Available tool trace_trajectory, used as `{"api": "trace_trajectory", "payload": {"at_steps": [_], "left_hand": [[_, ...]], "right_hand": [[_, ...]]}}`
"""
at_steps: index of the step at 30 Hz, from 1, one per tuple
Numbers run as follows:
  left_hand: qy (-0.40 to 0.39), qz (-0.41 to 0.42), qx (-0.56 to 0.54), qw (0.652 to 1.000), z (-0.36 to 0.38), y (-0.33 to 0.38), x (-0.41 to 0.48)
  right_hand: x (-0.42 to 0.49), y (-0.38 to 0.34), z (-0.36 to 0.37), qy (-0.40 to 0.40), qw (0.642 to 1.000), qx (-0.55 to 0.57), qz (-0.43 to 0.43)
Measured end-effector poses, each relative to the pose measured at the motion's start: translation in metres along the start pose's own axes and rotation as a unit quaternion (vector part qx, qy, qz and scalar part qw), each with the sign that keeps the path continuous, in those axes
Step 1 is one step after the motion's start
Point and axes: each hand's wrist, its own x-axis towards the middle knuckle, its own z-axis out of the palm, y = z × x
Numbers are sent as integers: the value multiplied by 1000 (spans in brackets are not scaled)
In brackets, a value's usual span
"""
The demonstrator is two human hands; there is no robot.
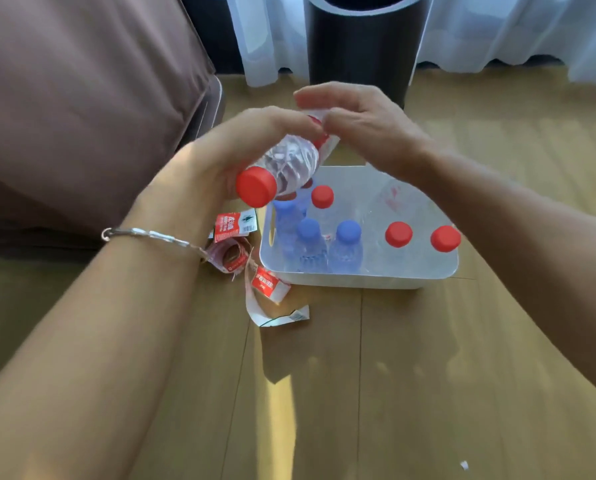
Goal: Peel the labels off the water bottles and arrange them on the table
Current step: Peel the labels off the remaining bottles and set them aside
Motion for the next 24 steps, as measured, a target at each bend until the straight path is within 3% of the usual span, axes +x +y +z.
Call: {"api": "trace_trajectory", "payload": {"at_steps": [2,4,7,9,12,16,19,24], "left_hand": [[-28,-11,-57,998,-16,4,-1],[-33,9,-90,995,-28,6,-5],[-24,40,-64,997,-34,0,-6],[31,72,-40,996,-33,-4,0],[112,103,11,988,-31,-5,8],[111,173,100,973,-16,-12,20],[87,223,30,971,2,-20,29],[169,195,-41,965,21,-28,30]], "right_hand": [[-3,-4,-4,-94,994,-57,2],[-5,-6,-5,-126,986,-105,-12],[-5,-8,-4,-64,990,-118,-50],[-4,-10,-3,-9,991,-121,-59],[3,-10,1,44,998,-22,-25],[4,-7,5,94,979,180,36],[-1,-7,12,57,969,228,80],[2,-6,24,83,959,248,107]]}}
